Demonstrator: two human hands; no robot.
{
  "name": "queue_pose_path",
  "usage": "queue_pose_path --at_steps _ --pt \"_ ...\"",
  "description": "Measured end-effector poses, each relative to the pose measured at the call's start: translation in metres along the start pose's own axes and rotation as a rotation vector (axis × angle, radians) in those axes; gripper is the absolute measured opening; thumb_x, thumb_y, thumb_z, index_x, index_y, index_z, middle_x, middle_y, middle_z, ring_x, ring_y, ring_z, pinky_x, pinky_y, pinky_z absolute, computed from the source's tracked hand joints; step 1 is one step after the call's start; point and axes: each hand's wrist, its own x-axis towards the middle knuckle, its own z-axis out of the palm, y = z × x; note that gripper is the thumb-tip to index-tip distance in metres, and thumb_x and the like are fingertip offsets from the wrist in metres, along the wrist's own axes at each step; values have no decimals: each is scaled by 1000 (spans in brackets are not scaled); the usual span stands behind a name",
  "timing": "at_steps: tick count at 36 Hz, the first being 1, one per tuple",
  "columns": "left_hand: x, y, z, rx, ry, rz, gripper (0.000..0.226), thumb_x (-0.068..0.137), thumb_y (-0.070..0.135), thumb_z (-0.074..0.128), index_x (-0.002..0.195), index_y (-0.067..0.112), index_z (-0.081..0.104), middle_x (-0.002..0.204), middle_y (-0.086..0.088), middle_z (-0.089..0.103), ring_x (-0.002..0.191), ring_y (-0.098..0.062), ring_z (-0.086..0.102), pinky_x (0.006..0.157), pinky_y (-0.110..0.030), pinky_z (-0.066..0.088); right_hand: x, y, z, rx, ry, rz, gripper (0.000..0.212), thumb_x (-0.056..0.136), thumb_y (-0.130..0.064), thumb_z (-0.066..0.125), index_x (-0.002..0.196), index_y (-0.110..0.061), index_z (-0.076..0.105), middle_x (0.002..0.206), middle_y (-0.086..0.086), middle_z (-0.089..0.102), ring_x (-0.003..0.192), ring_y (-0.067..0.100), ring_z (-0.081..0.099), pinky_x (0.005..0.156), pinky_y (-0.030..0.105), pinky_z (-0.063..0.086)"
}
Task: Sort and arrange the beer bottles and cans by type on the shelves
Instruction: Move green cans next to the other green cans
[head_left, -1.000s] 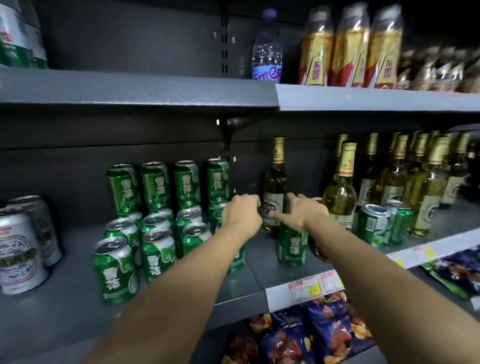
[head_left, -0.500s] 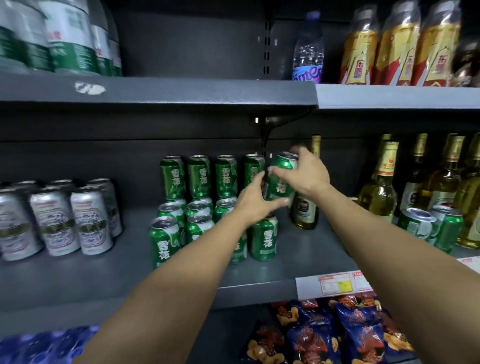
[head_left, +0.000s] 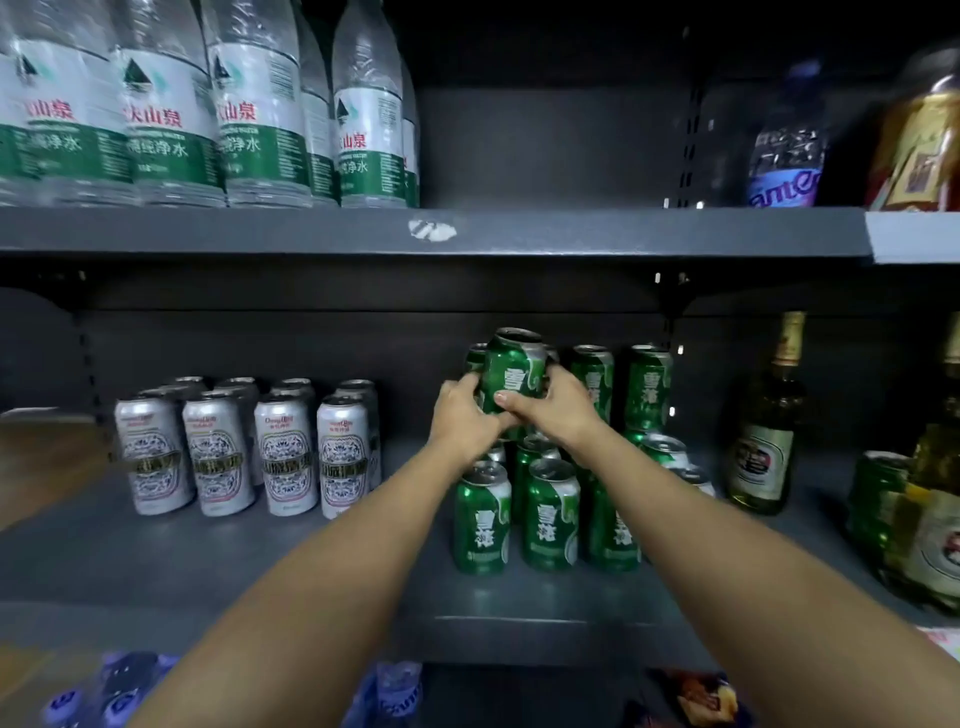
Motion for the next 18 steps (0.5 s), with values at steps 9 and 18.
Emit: queue_pose_path --at_steps 9,18 --pt "28 -34 -2 -184 -136 -129 38 71 8 77 103 14 57 99 -7 67 90 -21 66 79 -33 56 28 6 42 -107 11 107 53 71 -50 79 103 -10 64 93 6 69 87 24 67 76 35 55" --pt "43 -57 10 -300 -189 -152 38 73 2 74 107 11 60 99 -9 70 88 -21 69 78 -34 58 35 10 50 -147 -12 104 52 79 -41 77 112 -6 56 107 12 67 99 28 63 87 39 52"
